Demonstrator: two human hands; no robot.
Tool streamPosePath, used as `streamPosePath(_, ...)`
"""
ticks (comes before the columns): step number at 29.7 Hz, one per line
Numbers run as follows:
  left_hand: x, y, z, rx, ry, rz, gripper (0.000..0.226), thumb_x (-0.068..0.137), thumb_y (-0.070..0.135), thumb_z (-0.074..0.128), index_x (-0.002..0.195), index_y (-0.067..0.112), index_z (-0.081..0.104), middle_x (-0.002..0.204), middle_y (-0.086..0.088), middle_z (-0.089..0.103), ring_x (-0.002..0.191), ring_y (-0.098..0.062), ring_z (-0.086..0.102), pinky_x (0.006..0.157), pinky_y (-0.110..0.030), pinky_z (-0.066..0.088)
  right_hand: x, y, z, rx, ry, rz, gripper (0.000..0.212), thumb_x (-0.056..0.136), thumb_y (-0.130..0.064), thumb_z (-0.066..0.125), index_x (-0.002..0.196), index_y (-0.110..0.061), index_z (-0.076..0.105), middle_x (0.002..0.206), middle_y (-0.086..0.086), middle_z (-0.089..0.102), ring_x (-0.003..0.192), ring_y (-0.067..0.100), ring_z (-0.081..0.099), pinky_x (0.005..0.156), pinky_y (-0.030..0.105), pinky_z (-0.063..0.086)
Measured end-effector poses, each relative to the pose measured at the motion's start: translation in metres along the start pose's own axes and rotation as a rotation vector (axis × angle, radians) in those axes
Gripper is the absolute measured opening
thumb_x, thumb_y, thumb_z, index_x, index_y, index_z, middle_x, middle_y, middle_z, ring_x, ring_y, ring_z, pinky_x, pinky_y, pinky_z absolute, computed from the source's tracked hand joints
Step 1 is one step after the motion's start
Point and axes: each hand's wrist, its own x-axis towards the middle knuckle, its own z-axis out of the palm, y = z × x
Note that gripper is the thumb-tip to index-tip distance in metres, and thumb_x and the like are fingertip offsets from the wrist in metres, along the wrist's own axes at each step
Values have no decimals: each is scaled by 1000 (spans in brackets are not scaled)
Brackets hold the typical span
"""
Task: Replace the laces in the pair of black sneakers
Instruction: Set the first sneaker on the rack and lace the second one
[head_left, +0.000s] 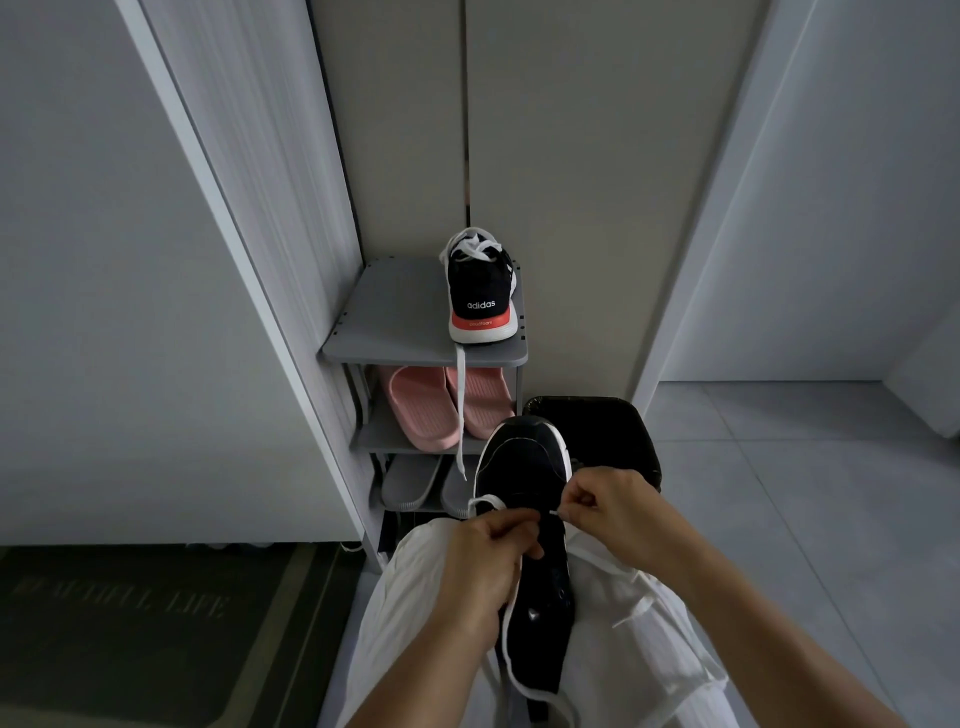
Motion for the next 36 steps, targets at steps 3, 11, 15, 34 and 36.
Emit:
streamPosePath(3,-3,0,-1,-109,-27,-98,17,90,1,53,93,10,67,57,-1,58,33,-4,31,31,-14,21,1,0,0,-47,-31,-12,32,89,-20,60,63,-33,45,70,-16,52,65,-2,51,61,6,38)
streamPosePath(11,-18,-16,2,-299,-86,-186,24,93,3,47,109,13,62,58,-3,58,35,-8,35,32,-16,21,-12,11,7,72,-78,79,24,86,-23,64,65,-28,54,64,-12,58,58,-1,52,59,11,41)
streamPosePath(15,-20,-19,3,-441,-123,-214,25,93,3,46,112,11,60,58,-5,57,35,-8,36,30,-16,23,-20,23,18,352,-69,180,12,87,-14,63,78,-6,65,62,-6,56,48,-5,48,53,10,40)
streamPosePath(34,-26,-26,3,-272,-115,-123,25,93,5,48,110,18,61,56,-3,59,40,-8,42,35,-18,28,-31,25,25,646,65,246,6,85,-5,63,82,-9,67,68,0,64,55,-1,56,57,12,46)
streamPosePath(36,-26,-27,4,-245,-116,-100,26,93,5,47,111,18,61,56,-2,59,39,-8,42,35,-18,28,-31,21,24,630,83,239,9,85,-5,63,80,-12,66,67,-2,64,54,-2,56,56,12,46)
